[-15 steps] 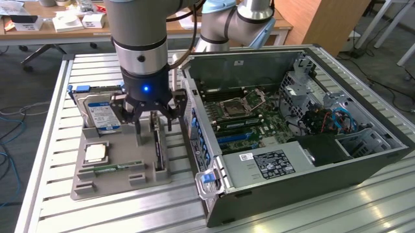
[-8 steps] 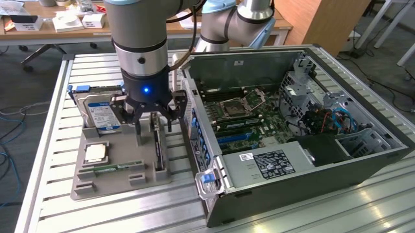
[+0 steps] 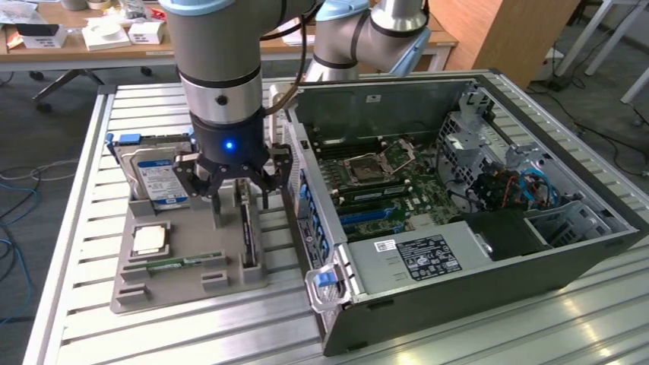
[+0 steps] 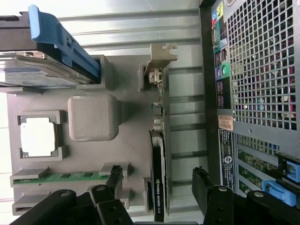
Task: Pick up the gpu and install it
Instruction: 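Pick up the gpu and move the gpu toward the slot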
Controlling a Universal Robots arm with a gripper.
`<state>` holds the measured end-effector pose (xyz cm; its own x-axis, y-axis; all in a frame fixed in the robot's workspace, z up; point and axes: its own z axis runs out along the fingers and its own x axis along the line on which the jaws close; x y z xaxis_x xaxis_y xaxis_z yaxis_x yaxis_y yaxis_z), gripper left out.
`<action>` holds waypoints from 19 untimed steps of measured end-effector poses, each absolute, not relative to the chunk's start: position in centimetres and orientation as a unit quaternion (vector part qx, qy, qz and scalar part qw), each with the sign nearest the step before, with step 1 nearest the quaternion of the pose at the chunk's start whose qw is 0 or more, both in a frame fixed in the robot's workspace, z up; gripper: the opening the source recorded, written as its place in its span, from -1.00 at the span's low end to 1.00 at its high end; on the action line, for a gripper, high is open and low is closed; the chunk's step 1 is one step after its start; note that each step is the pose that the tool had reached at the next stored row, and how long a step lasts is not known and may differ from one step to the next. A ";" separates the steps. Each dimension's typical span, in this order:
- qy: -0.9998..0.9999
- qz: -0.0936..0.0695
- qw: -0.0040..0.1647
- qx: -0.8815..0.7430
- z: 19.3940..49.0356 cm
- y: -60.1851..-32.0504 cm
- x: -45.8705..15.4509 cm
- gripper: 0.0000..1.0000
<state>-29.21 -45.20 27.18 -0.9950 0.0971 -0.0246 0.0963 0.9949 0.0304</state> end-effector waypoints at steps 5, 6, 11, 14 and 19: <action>0.999 0.015 0.013 0.048 26.9 -45.2 -29.2 0.41; 0.999 0.014 0.013 0.048 26.9 -45.2 -29.2 0.41; 0.999 0.015 0.013 0.048 26.6 -45.2 -29.2 0.41; 0.999 0.014 0.013 0.048 26.5 -45.2 -29.2 0.41; 0.999 0.014 0.013 0.048 26.4 -45.2 -29.2 0.41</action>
